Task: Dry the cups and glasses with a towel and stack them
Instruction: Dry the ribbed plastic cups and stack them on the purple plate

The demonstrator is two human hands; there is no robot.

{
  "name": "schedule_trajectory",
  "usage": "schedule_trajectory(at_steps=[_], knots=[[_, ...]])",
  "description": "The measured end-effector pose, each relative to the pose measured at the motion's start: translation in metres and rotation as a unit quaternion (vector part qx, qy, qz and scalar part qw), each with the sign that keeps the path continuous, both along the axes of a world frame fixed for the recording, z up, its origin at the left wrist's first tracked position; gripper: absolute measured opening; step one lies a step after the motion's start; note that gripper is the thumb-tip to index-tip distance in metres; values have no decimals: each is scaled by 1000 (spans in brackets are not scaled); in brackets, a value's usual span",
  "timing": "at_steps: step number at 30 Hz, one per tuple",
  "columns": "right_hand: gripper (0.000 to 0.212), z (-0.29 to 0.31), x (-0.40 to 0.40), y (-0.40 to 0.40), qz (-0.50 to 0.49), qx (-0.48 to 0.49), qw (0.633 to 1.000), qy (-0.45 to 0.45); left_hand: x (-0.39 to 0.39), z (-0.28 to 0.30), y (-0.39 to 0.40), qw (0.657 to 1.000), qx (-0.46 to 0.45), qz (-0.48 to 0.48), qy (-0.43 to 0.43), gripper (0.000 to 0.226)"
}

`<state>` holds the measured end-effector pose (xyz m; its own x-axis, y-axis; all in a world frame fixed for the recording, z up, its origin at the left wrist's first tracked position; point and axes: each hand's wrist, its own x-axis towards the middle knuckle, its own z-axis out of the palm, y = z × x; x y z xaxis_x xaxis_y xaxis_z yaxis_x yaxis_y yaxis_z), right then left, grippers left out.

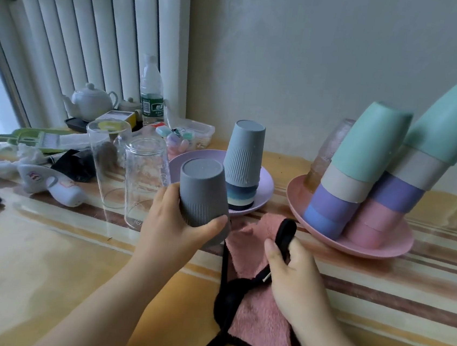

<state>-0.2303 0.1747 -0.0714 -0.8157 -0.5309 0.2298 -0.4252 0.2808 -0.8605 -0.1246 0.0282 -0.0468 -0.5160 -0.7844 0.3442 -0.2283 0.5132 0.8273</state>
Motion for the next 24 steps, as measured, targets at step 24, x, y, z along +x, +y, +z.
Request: schedule_trajectory(at_steps=[24], knots=[[10, -4, -7, -1, 24, -33, 997, -62, -87, 115, -120, 985, -12, -40, -168, 80]])
